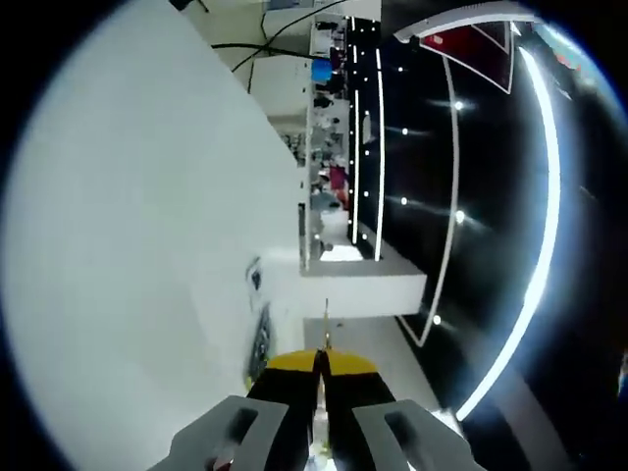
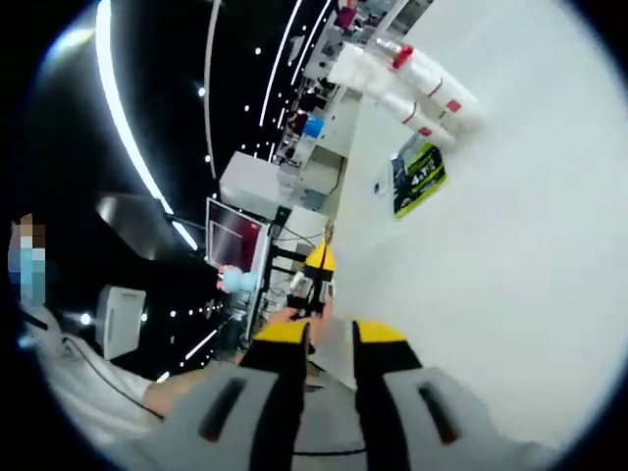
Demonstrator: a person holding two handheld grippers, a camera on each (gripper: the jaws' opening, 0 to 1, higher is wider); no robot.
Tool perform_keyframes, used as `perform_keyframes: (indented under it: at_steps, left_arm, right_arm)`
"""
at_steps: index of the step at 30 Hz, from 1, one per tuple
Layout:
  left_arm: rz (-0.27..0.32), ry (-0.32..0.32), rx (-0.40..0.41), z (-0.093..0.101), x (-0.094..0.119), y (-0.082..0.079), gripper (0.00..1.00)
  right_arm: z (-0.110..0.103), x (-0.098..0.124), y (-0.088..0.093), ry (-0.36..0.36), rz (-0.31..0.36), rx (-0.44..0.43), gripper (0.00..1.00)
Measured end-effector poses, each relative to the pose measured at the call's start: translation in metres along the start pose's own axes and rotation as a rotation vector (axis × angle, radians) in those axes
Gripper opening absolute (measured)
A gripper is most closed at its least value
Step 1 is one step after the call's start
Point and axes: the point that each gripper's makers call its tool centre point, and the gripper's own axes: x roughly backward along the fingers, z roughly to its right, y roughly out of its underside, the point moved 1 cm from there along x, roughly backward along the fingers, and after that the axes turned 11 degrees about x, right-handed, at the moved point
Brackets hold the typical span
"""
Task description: Arrange the skincare products in the storage area until every visible bottle or jar stands upright without overlapping.
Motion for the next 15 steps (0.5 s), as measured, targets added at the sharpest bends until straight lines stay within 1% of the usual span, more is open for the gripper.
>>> perform_keyframes:
  at_steps: [1, 4, 5, 6, 8, 10, 15]
  left_arm:
    - [-0.002, -0.005, -0.018, 0.000, -0.005, 0.001, 0.01]
    - [0.003, -0.018, -0.024, 0.000, -0.011, 0.004, 0.01]
    - [0.005, -0.021, -0.023, 0.000, -0.014, 0.005, 0.01]
    - [0.005, -0.031, -0.031, -0.002, -0.016, 0.004, 0.01]
    - [0.001, -0.065, -0.063, -0.006, -0.022, 0.004, 0.01]
    - [0.000, -0.076, -0.076, -0.007, -0.025, 0.003, 0.01]
    - [-0.006, -0.128, -0.099, -0.015, -0.032, 0.006, 0.01]
  right_arm:
    - [0.000, 0.008, 0.000, 0.004, 0.013, -0.003, 0.19]
    - [-0.004, 0.022, 0.000, 0.014, 0.040, 0.001, 0.19]
    - [-0.004, 0.025, 0.000, 0.021, 0.043, 0.012, 0.19]
    - [-0.004, 0.030, 0.001, 0.042, 0.047, 0.048, 0.19]
    - [-0.007, 0.036, 0.002, 0.053, 0.044, 0.085, 0.19]
    - [-0.007, 0.040, 0.000, 0.065, 0.052, 0.100, 0.19]
    - [-0.004, 0.046, -0.006, 0.077, 0.073, 0.100, 0.19]
